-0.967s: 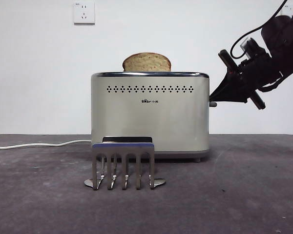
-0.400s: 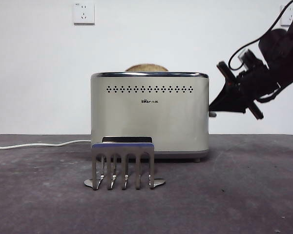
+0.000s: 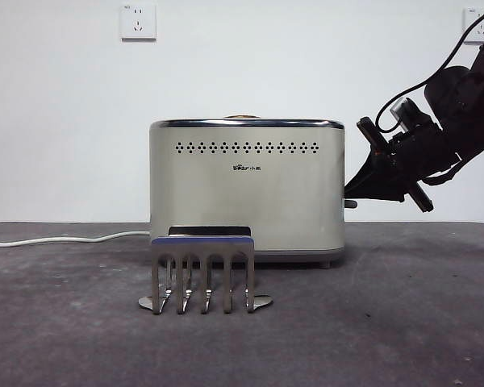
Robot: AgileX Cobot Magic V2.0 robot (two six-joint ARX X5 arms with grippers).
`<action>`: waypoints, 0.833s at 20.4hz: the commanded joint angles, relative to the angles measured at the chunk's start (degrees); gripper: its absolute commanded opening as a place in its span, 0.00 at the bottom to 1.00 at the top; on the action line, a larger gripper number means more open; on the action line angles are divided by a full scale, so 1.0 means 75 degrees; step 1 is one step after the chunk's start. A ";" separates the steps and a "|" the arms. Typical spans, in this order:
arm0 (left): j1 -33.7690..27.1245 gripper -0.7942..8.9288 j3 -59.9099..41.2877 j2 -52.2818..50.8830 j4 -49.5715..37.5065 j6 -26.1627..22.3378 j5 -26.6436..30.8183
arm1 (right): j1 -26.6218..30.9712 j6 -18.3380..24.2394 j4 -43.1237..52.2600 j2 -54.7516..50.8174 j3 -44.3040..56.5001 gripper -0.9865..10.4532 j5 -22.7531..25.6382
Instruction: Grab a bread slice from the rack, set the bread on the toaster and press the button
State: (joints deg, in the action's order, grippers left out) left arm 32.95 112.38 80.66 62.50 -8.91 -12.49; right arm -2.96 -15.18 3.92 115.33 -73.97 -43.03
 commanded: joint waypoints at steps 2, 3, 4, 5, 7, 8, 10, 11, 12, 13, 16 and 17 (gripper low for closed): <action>0.0017 0.41 -0.0064 0.0003 -0.0035 0.0044 0.0006 | -0.0029 0.0096 -0.0382 0.0385 0.0201 0.08 0.0216; 0.0017 0.41 -0.0064 0.0003 -0.0035 0.0044 0.0006 | -0.0029 0.0096 -0.0382 0.0385 0.0201 0.08 0.0213; 0.0017 0.41 -0.0064 0.0003 -0.0035 0.0044 0.0006 | -0.0029 0.0096 -0.0385 0.0385 0.0201 0.08 0.0213; 0.0017 0.41 -0.0064 0.0003 -0.0032 0.0044 0.0006 | -0.0029 0.0096 -0.0385 0.0385 0.0201 0.08 0.0210; 0.0017 0.41 -0.0064 0.0003 -0.0029 0.0044 0.0006 | -0.0029 0.0096 -0.0385 0.0385 0.0201 0.08 0.0207; 0.0017 0.40 -0.0064 0.0003 -0.0026 0.0044 0.0006 | -0.0029 0.0093 -0.0385 0.0385 0.0201 0.08 0.0201; 0.0017 0.41 -0.0064 0.0003 -0.0017 0.0044 0.0006 | -0.0029 0.0093 -0.0385 0.0385 0.0201 0.08 0.0187; 0.0017 0.41 -0.0064 0.0003 -0.0003 0.0044 0.0006 | -0.0026 0.0090 -0.0379 0.0376 0.0201 0.08 0.0184; 0.0017 0.41 -0.0064 0.0003 0.0023 0.0044 0.0006 | -0.0015 0.0087 -0.0358 0.0347 0.0198 0.08 0.0184; 0.0017 0.41 -0.0064 0.0003 0.0035 0.0044 0.0012 | -0.0003 0.0087 -0.0347 0.0294 0.0195 0.08 0.0187; 0.0017 0.40 -0.0064 0.0003 0.0140 0.0020 0.0035 | 0.0055 0.0058 -0.0178 -0.0122 0.0181 0.08 0.0192; 0.0017 0.41 -0.0064 0.0003 0.0172 0.0020 0.0035 | 0.0064 0.0055 -0.0166 -0.0344 0.0181 0.08 0.0192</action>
State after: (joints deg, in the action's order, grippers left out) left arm 32.95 112.38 80.66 63.77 -8.91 -12.38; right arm -2.52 -15.18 2.76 113.10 -73.54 -41.98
